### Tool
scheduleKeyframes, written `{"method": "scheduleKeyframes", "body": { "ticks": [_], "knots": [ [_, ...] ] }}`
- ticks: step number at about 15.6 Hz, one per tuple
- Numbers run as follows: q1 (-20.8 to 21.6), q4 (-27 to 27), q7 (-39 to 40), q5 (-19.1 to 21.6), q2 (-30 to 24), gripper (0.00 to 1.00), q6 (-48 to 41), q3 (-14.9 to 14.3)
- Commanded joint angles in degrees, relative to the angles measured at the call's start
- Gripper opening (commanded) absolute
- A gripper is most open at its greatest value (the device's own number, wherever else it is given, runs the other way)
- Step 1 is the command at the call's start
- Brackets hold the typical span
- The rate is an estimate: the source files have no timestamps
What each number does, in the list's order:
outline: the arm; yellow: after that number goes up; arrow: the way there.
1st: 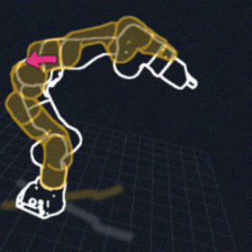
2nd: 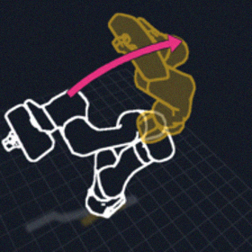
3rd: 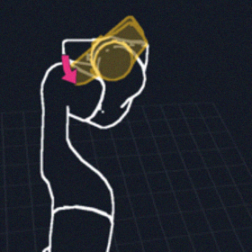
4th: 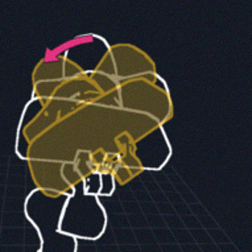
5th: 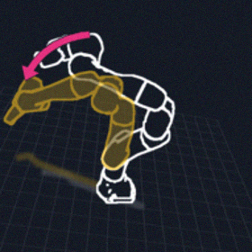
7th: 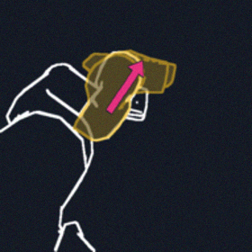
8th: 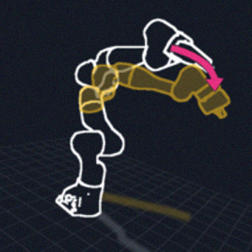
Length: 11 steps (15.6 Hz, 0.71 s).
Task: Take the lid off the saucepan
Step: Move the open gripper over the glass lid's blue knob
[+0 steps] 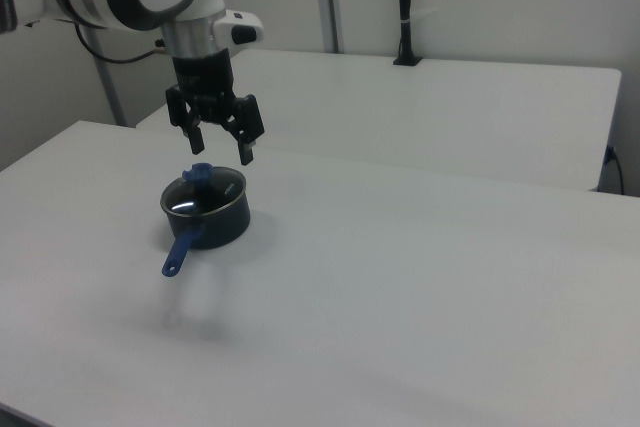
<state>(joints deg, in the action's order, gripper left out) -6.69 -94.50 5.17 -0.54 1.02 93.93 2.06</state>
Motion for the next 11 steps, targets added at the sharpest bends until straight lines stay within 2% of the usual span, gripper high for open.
{"method": "scheduleKeyframes", "body": {
  "ticks": [1, 5, 8, 11],
  "knots": [
    [0.37, 1.33, -1.48, 1.33, 1.08, 1.00, 0.55, 0.14],
    [0.71, 1.16, -4.82, 6.60, 1.52, 1.00, 4.06, 0.58],
    [2.91, 1.33, -4.65, 5.82, 5.20, 1.00, 6.95, 0.49],
    [5.98, 1.33, -4.73, 5.11, 7.76, 1.00, 15.12, 0.49]
  ]
}}
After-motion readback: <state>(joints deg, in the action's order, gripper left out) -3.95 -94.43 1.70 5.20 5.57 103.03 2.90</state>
